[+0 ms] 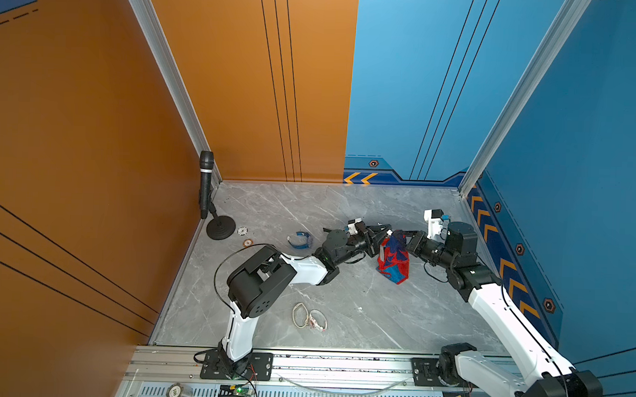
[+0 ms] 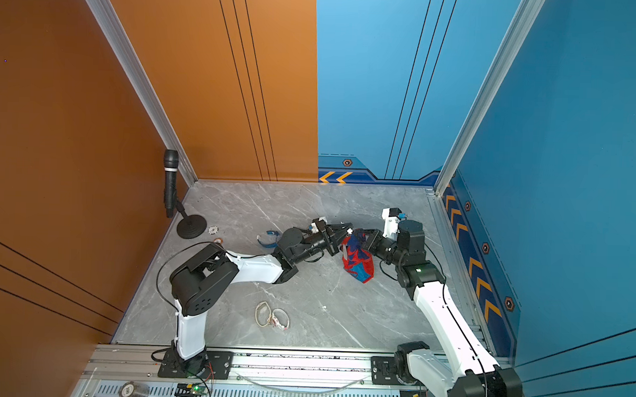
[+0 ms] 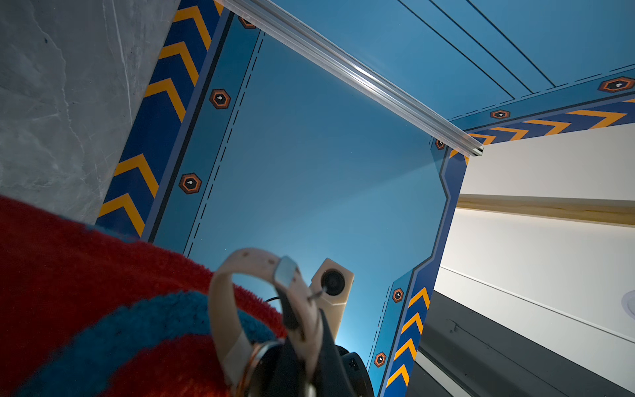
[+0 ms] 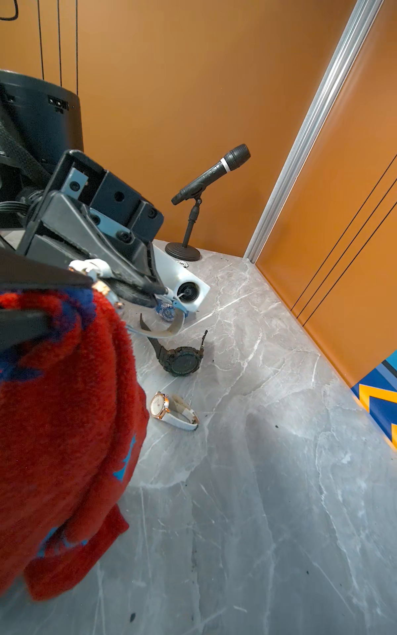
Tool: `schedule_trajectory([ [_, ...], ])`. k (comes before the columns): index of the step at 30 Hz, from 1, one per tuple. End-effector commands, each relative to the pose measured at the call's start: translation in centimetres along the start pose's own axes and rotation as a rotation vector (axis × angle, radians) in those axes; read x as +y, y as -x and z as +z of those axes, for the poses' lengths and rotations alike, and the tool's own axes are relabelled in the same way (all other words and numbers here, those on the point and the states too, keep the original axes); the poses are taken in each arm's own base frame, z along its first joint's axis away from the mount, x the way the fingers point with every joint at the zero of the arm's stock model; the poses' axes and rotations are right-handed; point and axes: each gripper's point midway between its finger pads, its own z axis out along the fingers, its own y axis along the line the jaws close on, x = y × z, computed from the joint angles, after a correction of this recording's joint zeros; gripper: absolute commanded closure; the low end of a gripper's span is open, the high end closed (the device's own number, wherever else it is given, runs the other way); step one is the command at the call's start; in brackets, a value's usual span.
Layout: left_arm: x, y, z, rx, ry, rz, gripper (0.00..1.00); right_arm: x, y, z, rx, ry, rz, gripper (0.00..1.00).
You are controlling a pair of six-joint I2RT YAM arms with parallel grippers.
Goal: Wipe the watch dial
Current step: Wipe the dirt from the watch dial.
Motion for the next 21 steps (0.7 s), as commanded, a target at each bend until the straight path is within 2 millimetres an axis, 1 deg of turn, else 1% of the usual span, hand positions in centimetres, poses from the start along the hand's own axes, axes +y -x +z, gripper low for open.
schedule_trajectory([
  [1, 0.0, -1.3, 0.6, 0.04, -0.015, 0.001, 1.0, 2.9, 1.6, -1.0, -0.062, 0.099, -0.046, 1.0],
  [8, 0.8, -0.9, 0.5, 0.035, -0.021, -0.015, 1.0, 5.9, 3.4, -3.6, -0.143, 0.155, -0.08, 1.0],
  [11, 1.1, -0.8, 0.3, 0.031, -0.023, -0.02, 1.0, 6.6, 3.8, -4.5, -0.162, 0.163, -0.088, 1.0],
  [14, 0.9, -0.6, 0.1, 0.029, -0.036, -0.026, 1.0, 6.6, 4.1, -5.3, -0.182, 0.148, -0.094, 1.0],
  [15, 0.8, -0.6, 0.1, 0.028, -0.04, -0.027, 1.0, 6.2, 4.2, -5.5, -0.187, 0.125, -0.095, 1.0],
  [16, 0.7, -0.6, 0.0, 0.028, -0.043, -0.026, 1.0, 5.2, 4.1, -5.5, -0.188, 0.072, -0.089, 1.0],
  [19, 0.3, -0.3, -0.2, 0.022, -0.041, -0.018, 1.0, 1.5, 3.6, -5.6, -0.168, -0.128, -0.075, 1.0],
  [21, 0.2, -0.4, -0.3, 0.021, -0.039, -0.016, 1.0, 0.0, 3.0, -5.5, -0.156, -0.188, -0.072, 1.0],
])
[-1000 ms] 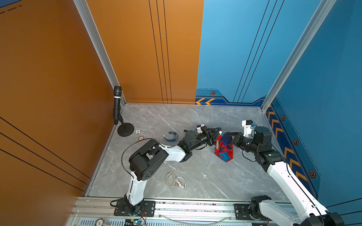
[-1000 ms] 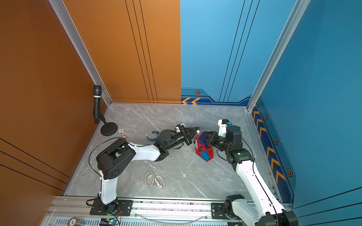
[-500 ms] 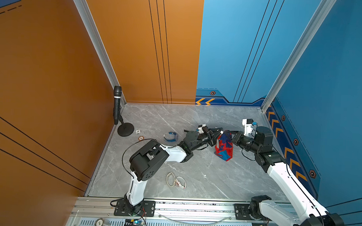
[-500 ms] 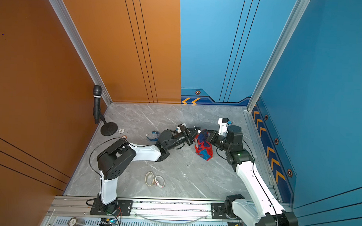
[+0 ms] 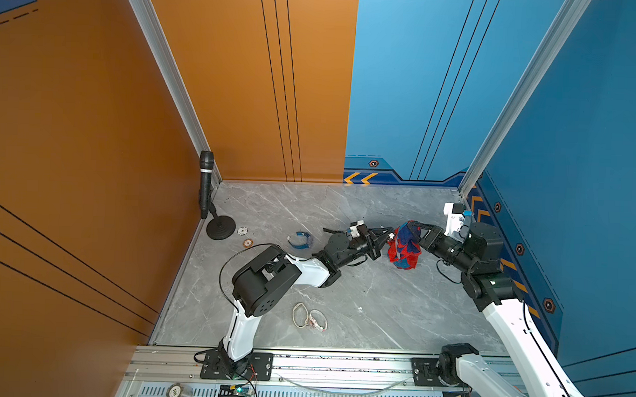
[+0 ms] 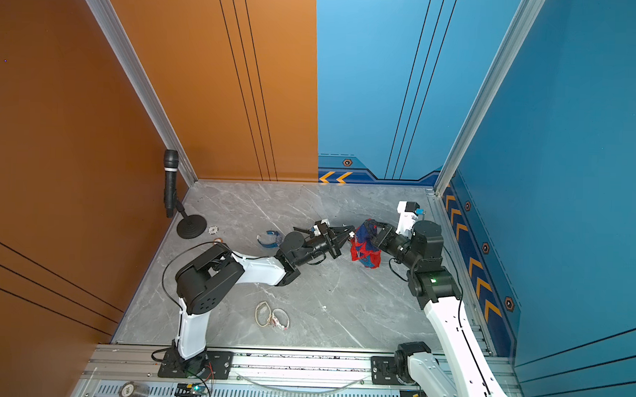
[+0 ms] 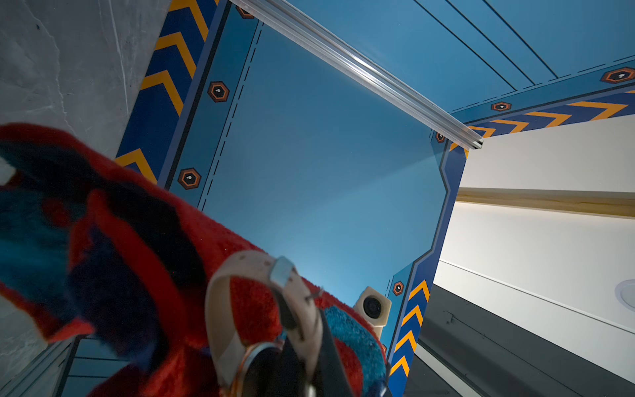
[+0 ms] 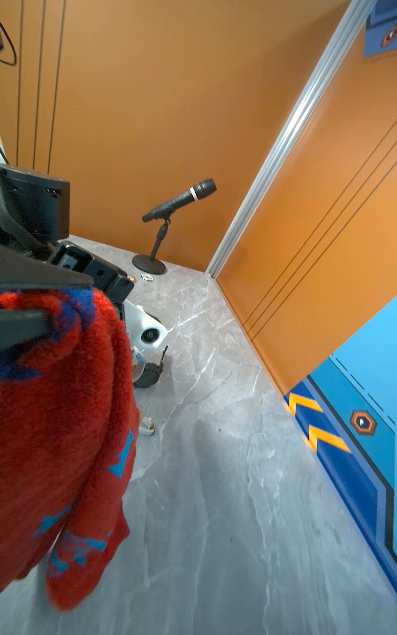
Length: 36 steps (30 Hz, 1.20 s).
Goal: Wipe the watch dial
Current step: Wipe the dirt from the watch dial.
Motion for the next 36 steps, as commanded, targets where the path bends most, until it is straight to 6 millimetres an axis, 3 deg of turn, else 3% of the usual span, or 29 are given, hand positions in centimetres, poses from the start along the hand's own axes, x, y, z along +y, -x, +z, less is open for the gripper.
schedule_trajectory([
  [1, -1.0, 0.0, -0.4, 0.004, -0.03, -0.015, 1.0, -3.0, -0.8, -0.3, 0.017, -0.143, -0.023, 1.0],
  [13, -1.5, -0.8, 0.2, 0.017, -0.033, -0.006, 1.0, -3.4, -3.6, 3.0, 0.11, -0.038, 0.033, 1.0],
  [24, -1.6, -1.6, 0.9, 0.032, -0.039, -0.007, 1.0, -3.4, -4.3, 4.5, 0.138, 0.023, 0.072, 1.0],
  [36, -0.7, -2.1, 1.3, 0.04, -0.034, -0.019, 1.0, -3.0, -4.0, 4.7, 0.127, 0.062, 0.1, 1.0],
])
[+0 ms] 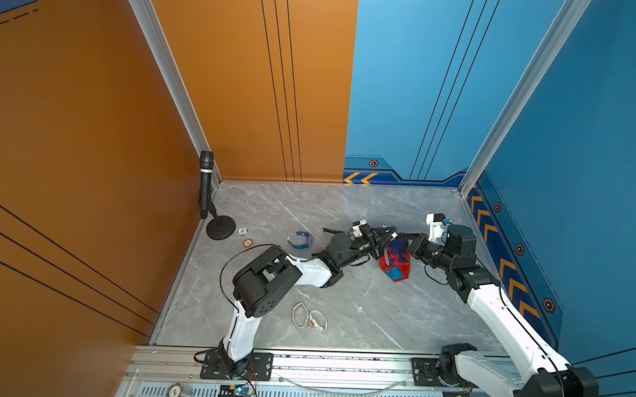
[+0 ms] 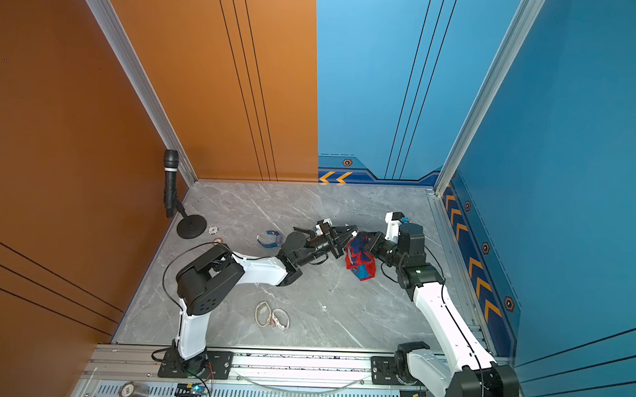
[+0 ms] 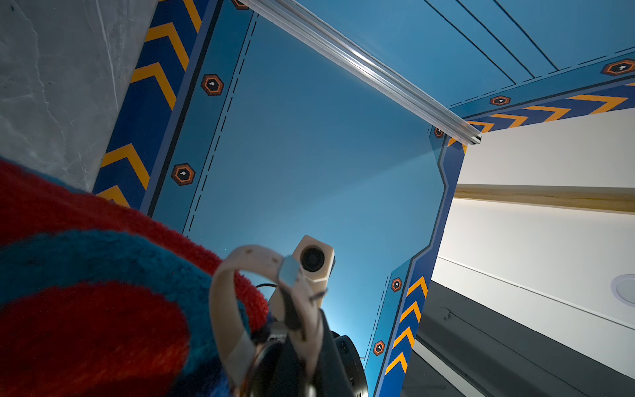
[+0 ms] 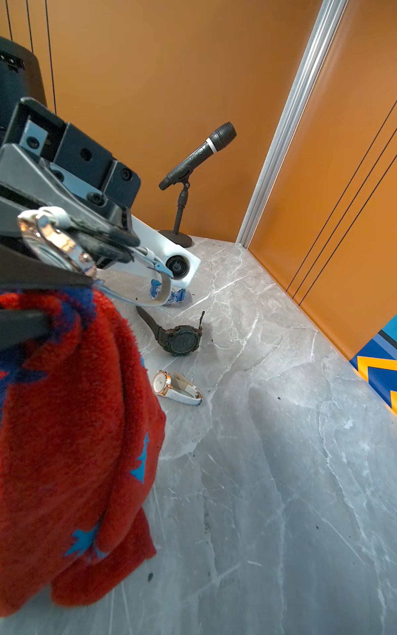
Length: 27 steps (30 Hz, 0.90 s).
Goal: Wipe the watch dial
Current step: Wipe the dirt from the watch dial.
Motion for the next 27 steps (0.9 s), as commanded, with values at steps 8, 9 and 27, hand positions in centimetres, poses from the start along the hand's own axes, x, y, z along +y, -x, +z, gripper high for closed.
schedule_trajectory([
  [8, -0.4, -0.5, 0.1, 0.014, -0.027, -0.019, 1.0, 2.8, 1.9, -1.4, -0.063, 0.101, 0.028, 1.0],
  [9, -0.5, -0.4, 0.0, 0.01, -0.027, -0.019, 1.0, 2.5, 2.1, -1.5, -0.068, 0.094, 0.043, 1.0],
  [27, 0.4, -1.9, 1.6, 0.057, -0.03, -0.03, 1.0, 1.4, 3.0, -1.4, -0.073, 0.094, 0.287, 1.0],
])
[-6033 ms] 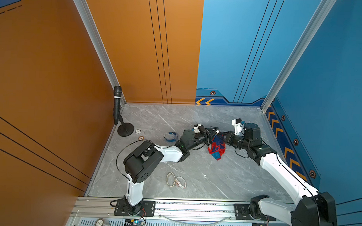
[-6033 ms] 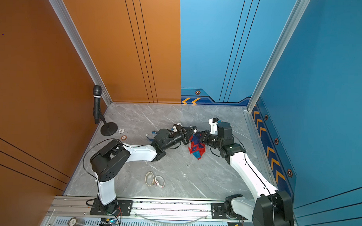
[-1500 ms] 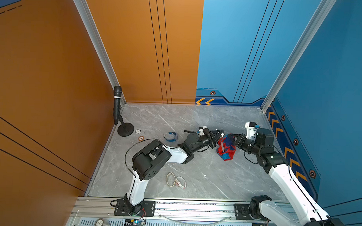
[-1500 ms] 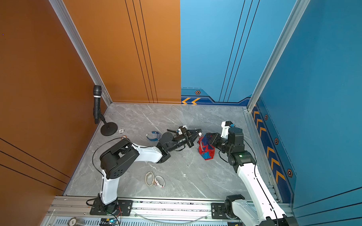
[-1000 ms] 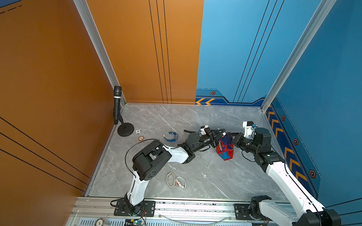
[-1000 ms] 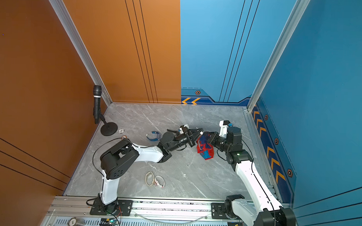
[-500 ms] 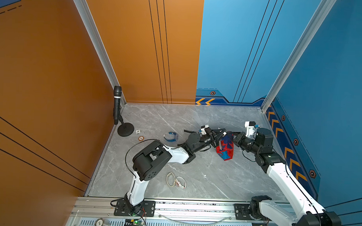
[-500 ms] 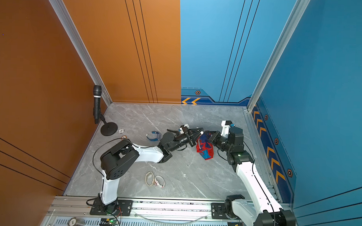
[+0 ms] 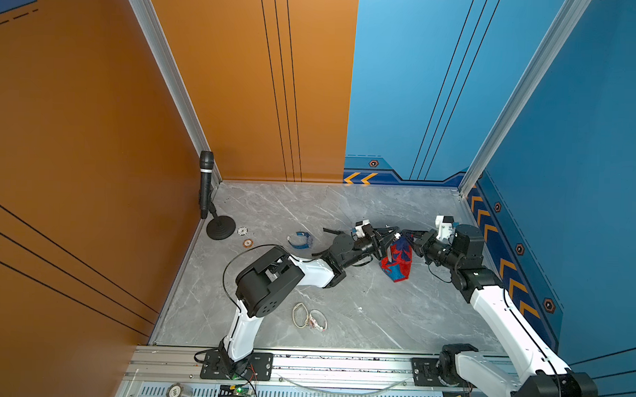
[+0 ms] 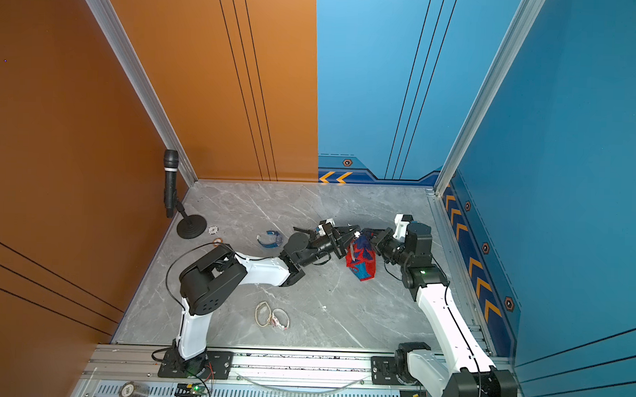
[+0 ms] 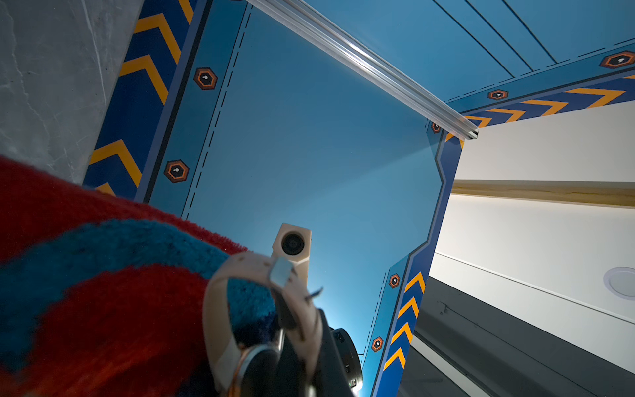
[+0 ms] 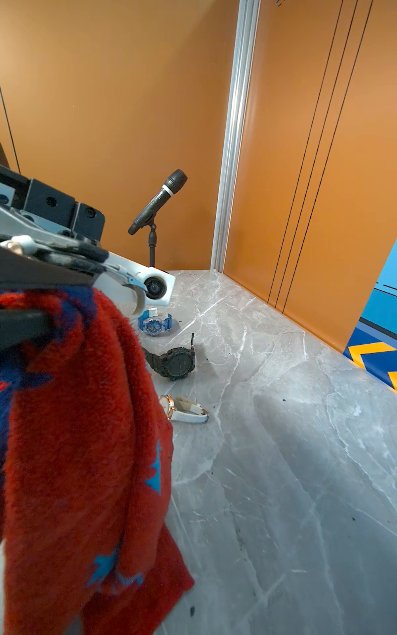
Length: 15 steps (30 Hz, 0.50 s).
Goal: Wipe the watch dial
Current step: Wipe the dirt from the watch dial.
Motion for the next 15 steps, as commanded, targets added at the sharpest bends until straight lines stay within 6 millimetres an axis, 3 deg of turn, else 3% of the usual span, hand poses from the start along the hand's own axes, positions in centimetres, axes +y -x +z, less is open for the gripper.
schedule_trajectory([
  [1, 0.0, -1.2, 0.7, 0.042, -0.016, -0.029, 1.0, 1.7, 0.8, -0.3, -0.024, 0.065, 0.03, 1.0],
  [15, 2.2, -0.9, 0.0, 0.034, -0.013, -0.052, 1.0, 1.5, 2.6, -1.3, -0.106, 0.155, 0.241, 1.0],
])
